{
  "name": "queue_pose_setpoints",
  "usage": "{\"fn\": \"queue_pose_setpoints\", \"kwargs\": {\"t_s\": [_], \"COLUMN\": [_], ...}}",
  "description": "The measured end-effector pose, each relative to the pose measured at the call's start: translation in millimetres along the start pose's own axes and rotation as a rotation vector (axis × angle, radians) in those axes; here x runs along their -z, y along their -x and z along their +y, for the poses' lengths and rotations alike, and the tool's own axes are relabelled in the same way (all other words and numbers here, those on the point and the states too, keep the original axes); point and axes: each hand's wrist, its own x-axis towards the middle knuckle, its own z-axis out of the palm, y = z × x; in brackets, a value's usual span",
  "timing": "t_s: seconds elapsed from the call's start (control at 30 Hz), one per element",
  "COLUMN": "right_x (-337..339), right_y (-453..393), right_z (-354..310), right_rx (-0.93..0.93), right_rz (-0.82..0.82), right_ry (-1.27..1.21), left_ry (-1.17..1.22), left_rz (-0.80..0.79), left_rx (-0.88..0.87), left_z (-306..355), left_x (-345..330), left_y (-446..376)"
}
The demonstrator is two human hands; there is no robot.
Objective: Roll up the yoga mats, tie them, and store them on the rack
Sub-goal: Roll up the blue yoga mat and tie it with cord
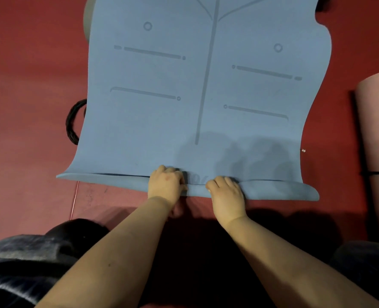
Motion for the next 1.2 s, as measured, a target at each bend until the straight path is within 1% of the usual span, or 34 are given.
{"fn": "queue_pose_setpoints", "kwargs": {"t_s": [0.07, 0.17, 0.2, 0.3, 0.37, 0.4, 0.53, 0.7, 0.8, 0.87, 0.93, 1.0, 1.03, 1.1, 1.2], "right_x": [-4, -7, -7, -5, -2, -1, -1, -4, -3, 5, 17, 20, 22, 20, 11], "right_y": [11, 25, 26, 20, 16, 15, 12, 7, -2, -12, -22, -27, -27, -26, -22], "right_z": [2, 6, 5, 2, 0, 0, 1, 11, 25, 27, 27, 28, 26, 21, 12], "right_rx": [0.025, 0.098, 0.101, 0.084, 0.071, 0.068, 0.068, 0.084, 0.107, 0.083, 0.003, -0.032, -0.016, 0.022, 0.003], "right_rz": [0.006, 0.008, 0.000, -0.011, -0.007, 0.000, 0.004, 0.062, 0.056, -0.023, -0.154, -0.209, -0.190, -0.027, 0.050], "right_ry": [-0.005, 0.035, 0.048, 0.099, 0.120, 0.118, 0.066, -0.036, -0.115, -0.152, -0.175, -0.170, -0.148, -0.106, -0.102], "left_ry": [-0.046, -0.003, -0.012, 0.029, 0.092, 0.098, 0.092, 0.091, 0.096, 0.084, 0.088, 0.130, 0.154, 0.190, 0.170], "left_rz": [0.073, 0.105, 0.149, 0.206, 0.201, 0.203, 0.266, 0.159, 0.111, 0.118, 0.045, -0.024, -0.061, -0.080, -0.152], "left_rx": [-0.058, -0.078, -0.085, -0.004, 0.013, 0.000, -0.143, -0.182, -0.186, -0.203, -0.203, -0.144, -0.093, -0.014, 0.021], "left_z": [1, 3, 5, 14, 16, 13, -8, -16, -16, -17, -17, -17, -16, -14, -12], "left_x": [-2, -7, -10, -16, -21, -26, -35, -26, -15, -6, 7, 13, 15, 18, 23], "left_y": [3, 11, 15, 30, 39, 44, 50, 34, 25, 14, 1, -10, -13, -17, -26]}}
